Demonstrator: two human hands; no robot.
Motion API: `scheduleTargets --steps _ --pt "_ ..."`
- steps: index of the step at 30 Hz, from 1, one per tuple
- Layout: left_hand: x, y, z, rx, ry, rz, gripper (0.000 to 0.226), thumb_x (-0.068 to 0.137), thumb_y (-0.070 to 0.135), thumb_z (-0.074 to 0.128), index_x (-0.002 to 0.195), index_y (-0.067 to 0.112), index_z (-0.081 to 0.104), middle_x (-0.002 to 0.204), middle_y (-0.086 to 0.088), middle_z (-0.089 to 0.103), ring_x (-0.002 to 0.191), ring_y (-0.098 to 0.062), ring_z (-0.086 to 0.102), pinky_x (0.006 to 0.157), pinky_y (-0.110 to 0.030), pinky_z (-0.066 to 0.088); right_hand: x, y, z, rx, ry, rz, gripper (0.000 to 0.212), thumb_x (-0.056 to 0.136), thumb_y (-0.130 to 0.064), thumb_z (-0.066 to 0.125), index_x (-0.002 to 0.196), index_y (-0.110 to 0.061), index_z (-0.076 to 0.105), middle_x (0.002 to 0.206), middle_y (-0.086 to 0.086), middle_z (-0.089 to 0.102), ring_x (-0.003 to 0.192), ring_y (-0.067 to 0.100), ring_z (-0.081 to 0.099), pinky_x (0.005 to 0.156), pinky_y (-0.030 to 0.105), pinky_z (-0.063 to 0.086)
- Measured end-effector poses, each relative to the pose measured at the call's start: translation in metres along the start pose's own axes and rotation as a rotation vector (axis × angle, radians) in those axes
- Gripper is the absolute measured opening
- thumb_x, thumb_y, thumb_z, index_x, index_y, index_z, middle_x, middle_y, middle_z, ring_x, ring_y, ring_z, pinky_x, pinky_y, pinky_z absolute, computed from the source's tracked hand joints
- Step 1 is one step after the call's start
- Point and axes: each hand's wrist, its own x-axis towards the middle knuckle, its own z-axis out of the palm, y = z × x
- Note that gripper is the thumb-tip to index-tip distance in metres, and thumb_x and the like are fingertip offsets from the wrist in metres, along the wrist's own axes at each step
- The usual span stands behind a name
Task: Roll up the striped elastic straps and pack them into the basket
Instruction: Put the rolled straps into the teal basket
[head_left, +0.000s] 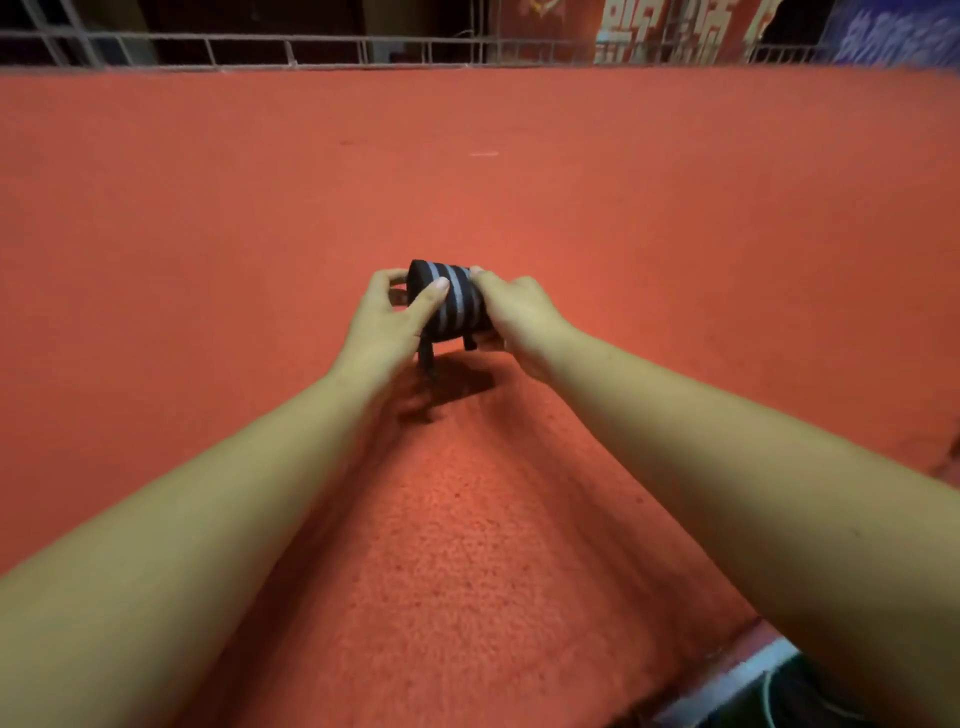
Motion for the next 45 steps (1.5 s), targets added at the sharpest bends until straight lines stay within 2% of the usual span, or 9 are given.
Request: scheduleTargets --steps 4,9,13,19,25,31,35,39,45 --pt "-0.046 0.051 0.007 -0.076 -0.106 0.02 0.05 0.08 0.048 0.072 0.119 0.021 0.059 0.119 -0.005 0.066 0.105 -0.016 0.066 0.089 -0.034 0.053 -0.07 -0.007 -0.052 0.078 -0.062 0.037 0.042 0.097 -0.048 0.053 0.102 -0.008 0.064 0.074 0.005 0.056 0.06 0.021 0.055 0.06 0.03 0.048" --pt "-0.12 0.084 0.038 -0.226 -0.289 -0.069 0.046 0.083 0.04 0.074 0.122 0.019 0.061 0.122 -0.006 0.067 0.105 -0.014 0.068 0.082 -0.028 0.053 -0.156 0.012 -0.112 0.142 -0.032 0.059 0.053 0.094 -0.058 0.048 0.121 -0.013 0.061 0.11 0.011 0.069 0.087 0.026 0.066 0.082 0.041 0.055" --pt "-0.182 0.099 0.08 -0.33 -0.438 -0.163 0.029 0.094 0.023 0.067 0.121 0.014 0.061 0.127 -0.014 0.064 0.109 -0.02 0.067 0.091 -0.036 0.054 -0.225 0.03 -0.16 0.357 -0.017 0.095 0.038 0.099 -0.046 0.05 0.119 -0.016 0.062 0.104 0.019 0.07 0.087 0.041 0.07 0.083 0.049 0.056" --pt "-0.264 0.107 0.142 -0.472 -0.6 -0.307 0.032 0.091 0.008 0.068 0.122 0.008 0.06 0.123 -0.012 0.063 0.099 -0.022 0.067 0.081 -0.032 0.056 -0.308 0.066 -0.24 0.379 0.047 0.104 0.027 0.101 -0.033 0.054 0.107 -0.008 0.061 0.073 0.013 0.065 0.057 0.027 0.058 0.054 0.033 0.05" --pt "-0.334 0.101 0.198 -0.434 -0.812 -0.36 0.037 0.091 0.005 0.069 0.126 0.009 0.059 0.13 -0.011 0.062 0.12 -0.024 0.063 0.102 -0.044 0.052 -0.376 0.102 -0.313 0.213 0.144 0.197 0.023 0.097 -0.027 0.062 0.111 -0.009 0.056 0.074 0.011 0.063 0.052 0.025 0.056 0.043 0.026 0.045" --pt "-0.387 0.075 0.241 0.071 -1.043 -0.099 0.039 0.086 0.013 0.076 0.121 0.011 0.058 0.11 0.001 0.068 0.1 -0.011 0.066 0.091 -0.019 0.047 -0.423 0.143 -0.366 -0.31 0.172 0.344 0.042 0.086 -0.027 0.076 0.115 -0.013 0.05 0.096 0.014 0.066 0.064 0.026 0.066 0.05 0.032 0.053" --pt "-0.413 0.045 0.261 0.718 -1.188 0.303 0.057 0.086 0.038 0.071 0.137 0.021 0.051 0.136 -0.003 0.052 0.128 -0.024 0.051 0.109 -0.032 0.037 -0.447 0.172 -0.378 -0.93 0.118 0.442 0.05 0.076 -0.043 0.071 0.112 -0.017 0.047 0.11 0.012 0.067 0.094 0.031 0.065 0.077 0.039 0.054" --pt "-0.426 0.03 0.277 1.033 -1.381 0.504 0.073 0.087 0.045 0.069 0.151 0.034 0.035 0.164 -0.003 0.017 0.152 -0.026 0.014 0.123 -0.044 0.012 -0.45 0.198 -0.37 -1.064 0.06 0.497 0.053 0.078 -0.039 0.065 0.124 -0.023 0.043 0.118 0.011 0.065 0.103 0.034 0.063 0.078 0.037 0.051" --pt "-0.423 0.014 0.311 1.313 -1.547 0.568 0.086 0.09 0.054 0.065 0.155 0.048 0.01 0.166 0.001 -0.019 0.152 -0.022 -0.02 0.122 -0.054 -0.006 -0.437 0.227 -0.356 -1.061 0.043 0.614 0.054 0.081 -0.034 0.067 0.126 -0.019 0.041 0.118 0.012 0.064 0.107 0.035 0.062 0.077 0.035 0.049"
